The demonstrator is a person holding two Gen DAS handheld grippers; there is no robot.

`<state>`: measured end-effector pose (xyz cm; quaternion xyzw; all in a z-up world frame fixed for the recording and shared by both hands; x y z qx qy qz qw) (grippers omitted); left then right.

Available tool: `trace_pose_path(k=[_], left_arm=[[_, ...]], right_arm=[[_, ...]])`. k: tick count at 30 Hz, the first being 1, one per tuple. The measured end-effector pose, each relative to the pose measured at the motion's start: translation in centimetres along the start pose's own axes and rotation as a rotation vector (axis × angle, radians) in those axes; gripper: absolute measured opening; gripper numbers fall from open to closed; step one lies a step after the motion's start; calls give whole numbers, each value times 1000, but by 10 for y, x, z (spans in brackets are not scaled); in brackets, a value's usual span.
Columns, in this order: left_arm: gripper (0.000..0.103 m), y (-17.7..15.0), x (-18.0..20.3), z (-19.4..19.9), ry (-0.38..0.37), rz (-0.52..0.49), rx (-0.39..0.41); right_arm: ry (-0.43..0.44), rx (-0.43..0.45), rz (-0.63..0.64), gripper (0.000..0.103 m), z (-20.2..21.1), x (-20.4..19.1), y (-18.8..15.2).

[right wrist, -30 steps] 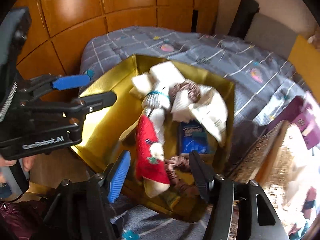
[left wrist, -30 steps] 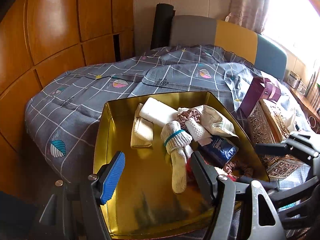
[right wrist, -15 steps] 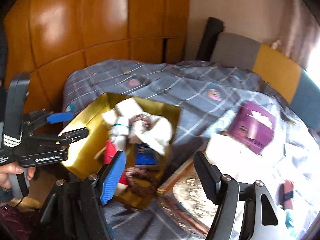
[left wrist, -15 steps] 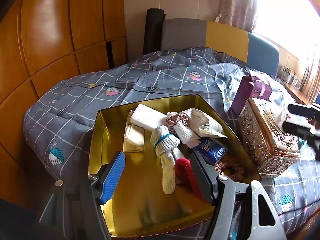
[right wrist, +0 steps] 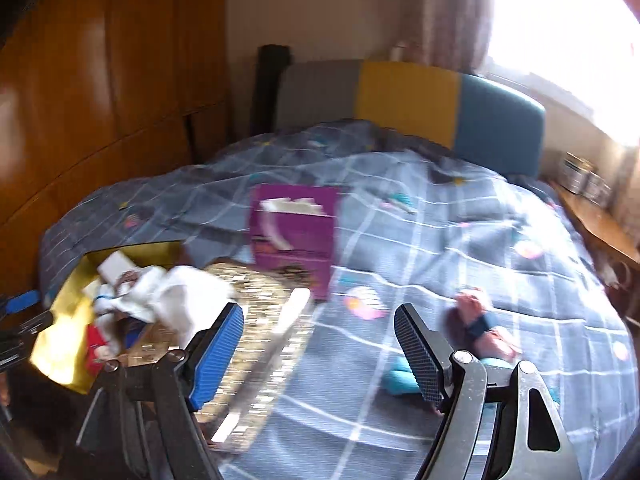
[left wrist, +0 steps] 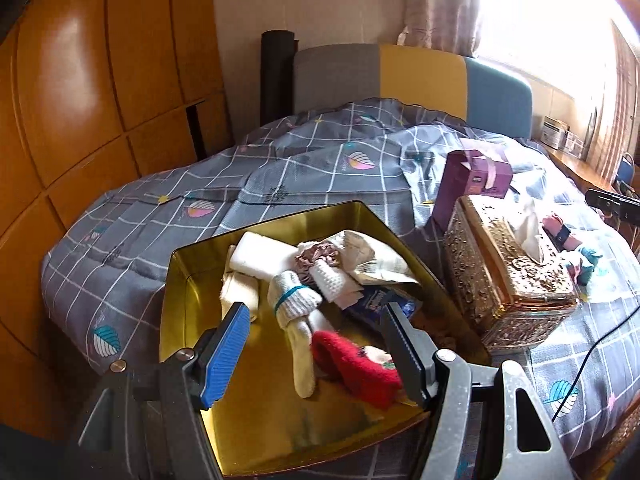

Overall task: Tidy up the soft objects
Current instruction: 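Move both tools back toward the blue plush doll and pink towel roll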

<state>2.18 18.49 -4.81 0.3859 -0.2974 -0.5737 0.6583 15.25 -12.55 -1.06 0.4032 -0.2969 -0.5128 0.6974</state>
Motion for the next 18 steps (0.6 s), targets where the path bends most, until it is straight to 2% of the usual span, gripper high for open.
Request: trace_pose_path(k=[7,11,15,17,18], left_arm=[[69,12,19,5,-27,-44,20],[69,23,35,8,-53,-77,41],[69,34,55,9,-82,-114,58],[69,38,67,9,-102,-129,61],[69,41,72,9,-110,-138,65]], right_arm=[[-194,-29,-122,84,-9,101,-19],[-317,-56,-189,84,-12,156,-42],[-411,-86,-312,84,-14,205,-73],[-445,-139,-404,84,-16,225,-87],[-448,-136,-447,84,-14,232,-89]])
Point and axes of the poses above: each gripper's, at about its wrist camera, not at the fingertips, and z roughly against the way its jaws point, x to its right, y to its top, the point moved 4 cm from there along -z, roughly the way its jaws point, and after that the axes turned 10 degrees about x, right-handed, at the moved point
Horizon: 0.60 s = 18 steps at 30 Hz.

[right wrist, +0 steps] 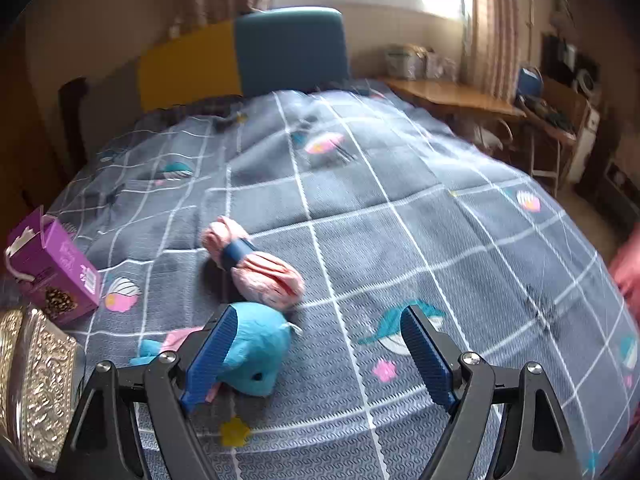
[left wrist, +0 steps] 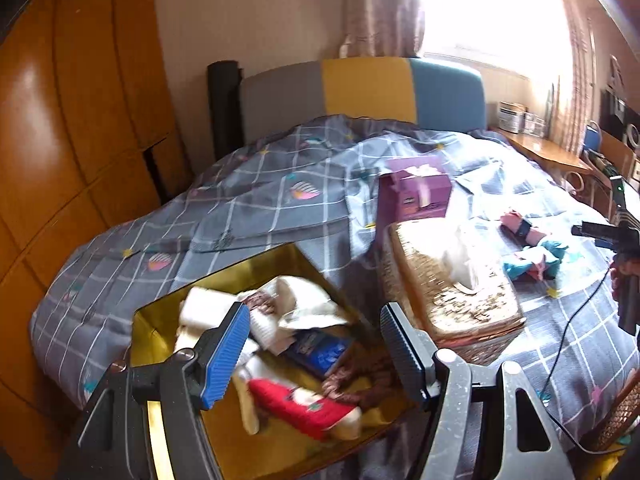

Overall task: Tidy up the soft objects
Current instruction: 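Move both tools back toward the blue plush doll and pink towel roll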

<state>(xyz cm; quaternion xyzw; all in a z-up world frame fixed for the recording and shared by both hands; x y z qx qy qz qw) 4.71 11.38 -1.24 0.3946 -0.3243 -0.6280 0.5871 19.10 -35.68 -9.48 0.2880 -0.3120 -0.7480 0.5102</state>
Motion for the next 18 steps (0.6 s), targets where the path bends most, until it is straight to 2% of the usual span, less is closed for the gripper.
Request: trace_pose_path(k=[5,18], left_arm=[[69,15,30,-5,-54,-54,15],[69,37,115,-26,-201,-178,14]], right_arm=[[6,-29,-111,85,0,16,-2],[1,-44,-188,86,0,28,0]])
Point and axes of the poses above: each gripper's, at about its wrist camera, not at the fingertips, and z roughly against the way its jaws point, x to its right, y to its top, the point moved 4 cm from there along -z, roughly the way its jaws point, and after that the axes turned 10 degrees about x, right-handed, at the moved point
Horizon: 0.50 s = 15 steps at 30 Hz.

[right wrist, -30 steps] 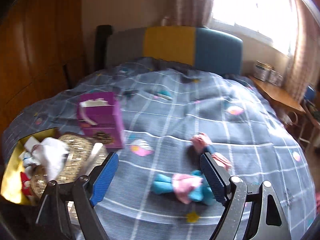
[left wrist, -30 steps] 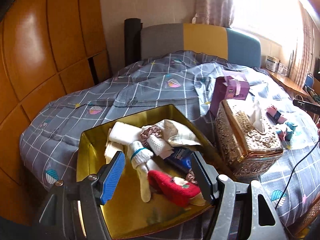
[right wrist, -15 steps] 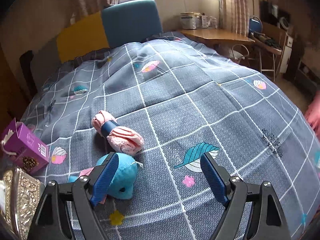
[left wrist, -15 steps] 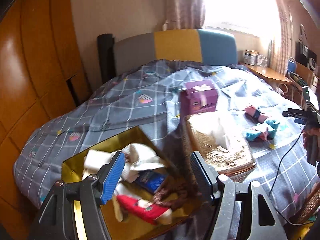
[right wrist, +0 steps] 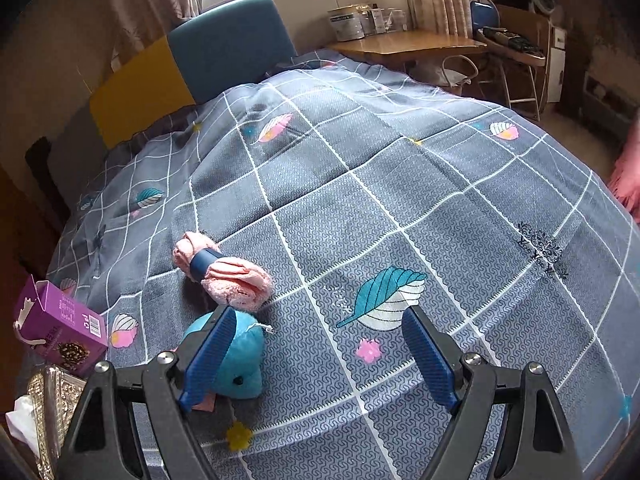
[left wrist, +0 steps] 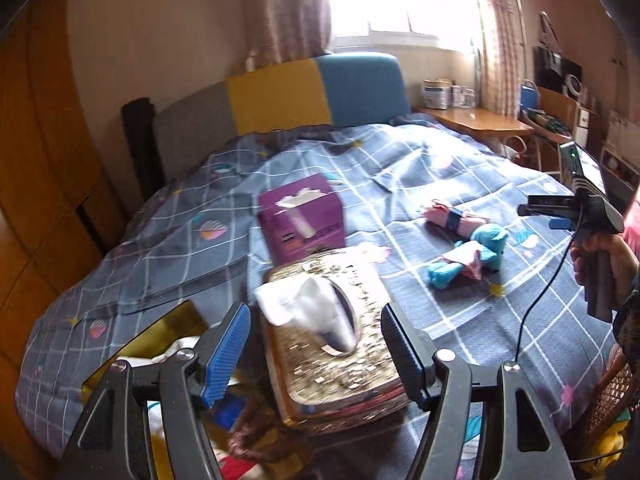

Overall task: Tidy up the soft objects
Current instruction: 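Move both tools back toward the blue plush doll and pink towel roll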

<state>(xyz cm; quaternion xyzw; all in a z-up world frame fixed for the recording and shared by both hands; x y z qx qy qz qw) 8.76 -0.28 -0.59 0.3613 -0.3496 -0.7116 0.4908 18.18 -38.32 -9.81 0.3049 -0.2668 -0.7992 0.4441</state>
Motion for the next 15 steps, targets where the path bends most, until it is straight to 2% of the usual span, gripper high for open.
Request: trace_pose_path(k=[15], left_arm=[[69,24,97,-52,-199,-70,-72]], right_arm=[[3,-50,-130,86,-4,21,0]])
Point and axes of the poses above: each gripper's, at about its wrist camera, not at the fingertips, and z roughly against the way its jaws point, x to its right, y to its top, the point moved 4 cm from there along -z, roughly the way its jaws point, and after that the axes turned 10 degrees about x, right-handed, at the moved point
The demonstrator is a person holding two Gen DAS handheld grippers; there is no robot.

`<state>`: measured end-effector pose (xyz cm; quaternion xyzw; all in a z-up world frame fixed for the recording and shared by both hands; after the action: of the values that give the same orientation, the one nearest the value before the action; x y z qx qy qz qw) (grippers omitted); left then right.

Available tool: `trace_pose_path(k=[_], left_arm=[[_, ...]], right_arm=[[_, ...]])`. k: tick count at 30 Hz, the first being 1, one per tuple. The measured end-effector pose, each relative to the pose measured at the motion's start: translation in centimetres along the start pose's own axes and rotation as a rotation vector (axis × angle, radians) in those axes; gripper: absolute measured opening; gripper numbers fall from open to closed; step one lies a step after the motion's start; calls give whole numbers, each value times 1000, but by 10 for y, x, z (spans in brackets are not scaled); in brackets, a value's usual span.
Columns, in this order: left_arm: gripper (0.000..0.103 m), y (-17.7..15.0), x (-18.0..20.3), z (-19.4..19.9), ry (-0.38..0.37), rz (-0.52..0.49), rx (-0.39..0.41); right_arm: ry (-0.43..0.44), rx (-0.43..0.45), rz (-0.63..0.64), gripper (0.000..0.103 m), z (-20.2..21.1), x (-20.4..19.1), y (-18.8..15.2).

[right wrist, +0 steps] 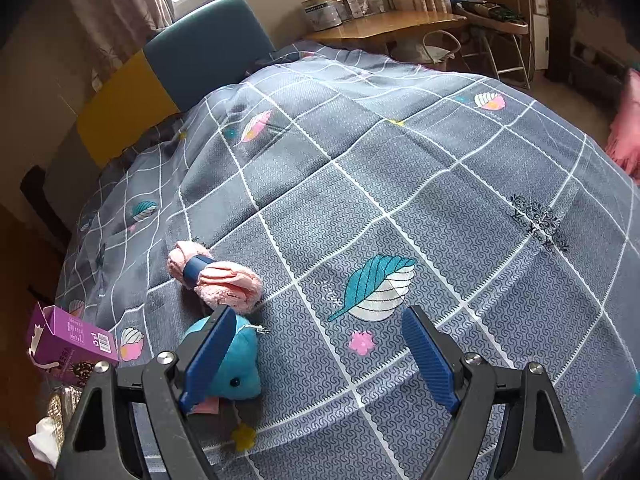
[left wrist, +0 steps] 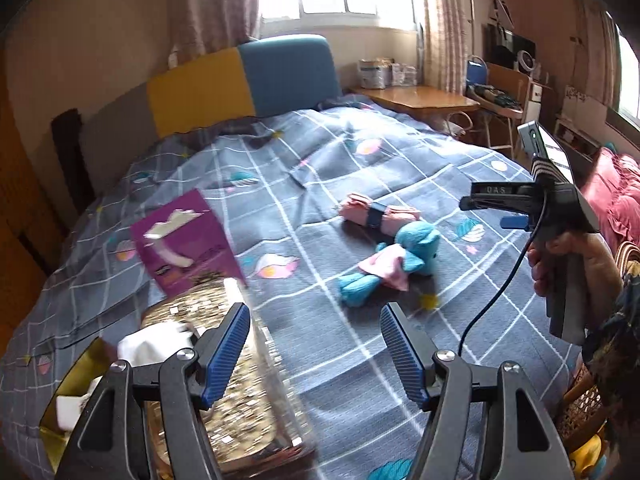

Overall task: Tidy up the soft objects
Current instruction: 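Move both tools back toward the blue plush doll and pink towel roll, then grasp the blue plush doll in the pink dress with the left tool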

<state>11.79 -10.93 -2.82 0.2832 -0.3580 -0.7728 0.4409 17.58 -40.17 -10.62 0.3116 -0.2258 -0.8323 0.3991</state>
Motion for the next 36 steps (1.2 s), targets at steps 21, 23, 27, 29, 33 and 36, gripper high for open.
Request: trace_pose_path(k=[21,23,27,29,33,36], left_arm=[[72,-3,93,-169,-155,-206,-167],[73,-1,95,-181,-154,-216,-174],[84,2,103,-197,-160,-230,-174],[84,-1,106,-205,-159,-238,-197],[73,-3,107,-208,-168,-202,-197],[36,-5,104,-203,-181,-148,-190]], right_arm=[[83,-72,-110,86,-4,6,-4],[91,-75,-115,87,-4,5,-4],[95,-76,-119,87,-5,5,-4],[92,-73,-114,86,-6,5,-5],[86,-64,-105,86,-6,4,-5],[72,-48,-86,86,-6,3,-4]])
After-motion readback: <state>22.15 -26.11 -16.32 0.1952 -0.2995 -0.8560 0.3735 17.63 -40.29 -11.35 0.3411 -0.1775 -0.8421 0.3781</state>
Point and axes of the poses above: each gripper's, at about its wrist camera, not at the fingertips, and z roughly against the way its jaws point, x to its right, y to its top, the point moved 4 cm from there along -z, roughly the way its jaws point, and after that the axes turned 10 degrees about x, right-handed, at the moved point
